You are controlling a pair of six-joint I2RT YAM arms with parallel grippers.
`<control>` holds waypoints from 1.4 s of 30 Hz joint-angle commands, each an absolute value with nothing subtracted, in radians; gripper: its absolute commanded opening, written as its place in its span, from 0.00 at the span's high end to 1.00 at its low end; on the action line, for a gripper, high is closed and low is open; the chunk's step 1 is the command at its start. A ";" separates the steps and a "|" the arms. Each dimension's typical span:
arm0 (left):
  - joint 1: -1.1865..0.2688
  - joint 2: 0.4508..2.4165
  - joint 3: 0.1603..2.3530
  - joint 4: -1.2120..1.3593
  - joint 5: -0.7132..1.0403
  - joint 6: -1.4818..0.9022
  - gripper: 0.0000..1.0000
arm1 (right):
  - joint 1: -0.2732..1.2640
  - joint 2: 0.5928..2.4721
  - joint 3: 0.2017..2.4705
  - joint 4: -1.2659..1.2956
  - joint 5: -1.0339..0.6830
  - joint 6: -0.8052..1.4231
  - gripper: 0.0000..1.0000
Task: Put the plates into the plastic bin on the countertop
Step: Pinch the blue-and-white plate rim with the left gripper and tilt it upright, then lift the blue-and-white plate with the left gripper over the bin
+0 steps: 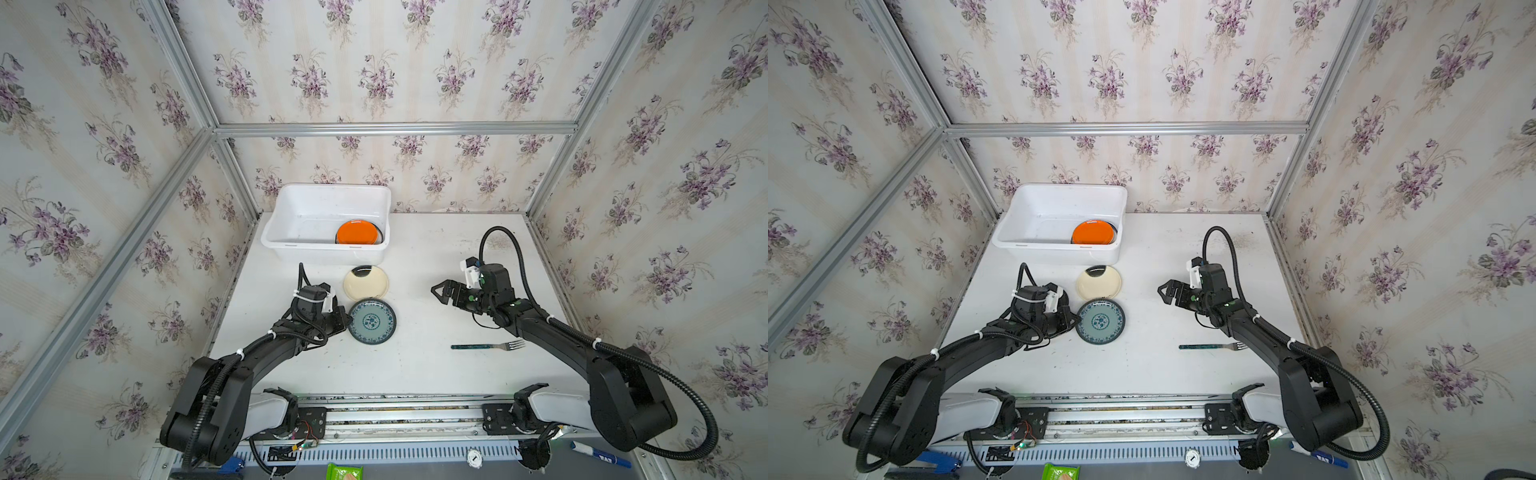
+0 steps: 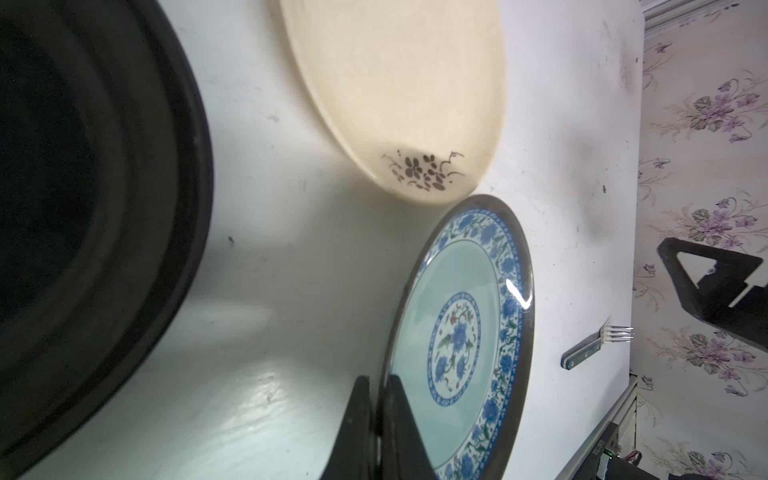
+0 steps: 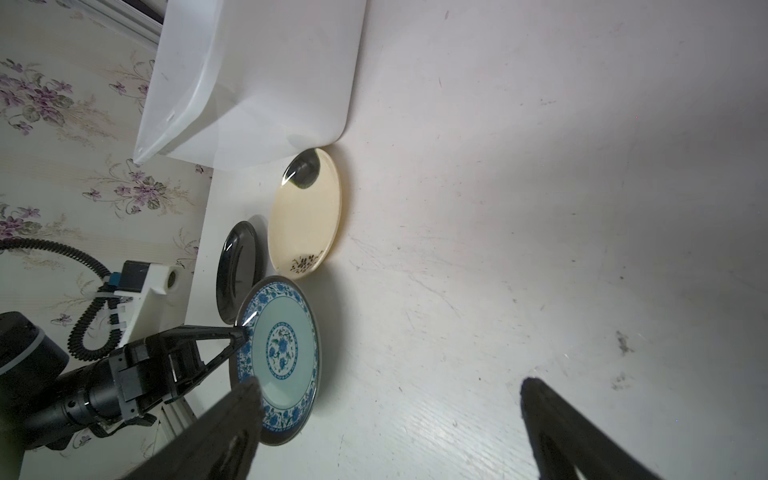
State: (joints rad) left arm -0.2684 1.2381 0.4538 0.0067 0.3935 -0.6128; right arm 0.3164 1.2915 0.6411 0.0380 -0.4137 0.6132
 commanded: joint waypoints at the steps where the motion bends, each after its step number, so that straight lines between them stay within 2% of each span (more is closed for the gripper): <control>1: -0.268 1.191 0.453 0.013 0.413 -0.619 1.00 | 0.317 1.305 0.663 0.077 -0.431 0.623 0.01; 11: -0.270 1.076 0.460 0.006 0.413 -0.660 1.00 | 0.315 1.316 0.696 0.058 -0.419 0.615 0.01; 18: -0.295 1.088 0.581 0.023 0.447 -0.689 1.00 | 0.316 1.329 0.749 0.036 -0.405 0.601 0.02; 30: -0.298 1.299 0.845 0.011 0.453 -0.611 1.00 | 0.316 1.314 0.784 0.051 -0.467 0.627 0.02; 42: -0.285 1.439 1.166 -0.085 0.323 -0.525 1.00 | 0.316 1.204 0.797 -0.065 -0.424 0.551 0.01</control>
State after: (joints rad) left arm -0.2882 1.4174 1.1080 -0.0719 0.3603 -0.5655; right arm 0.3153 1.2304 0.7753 -0.0322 -0.4568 0.6003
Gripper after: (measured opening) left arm 0.083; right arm 0.988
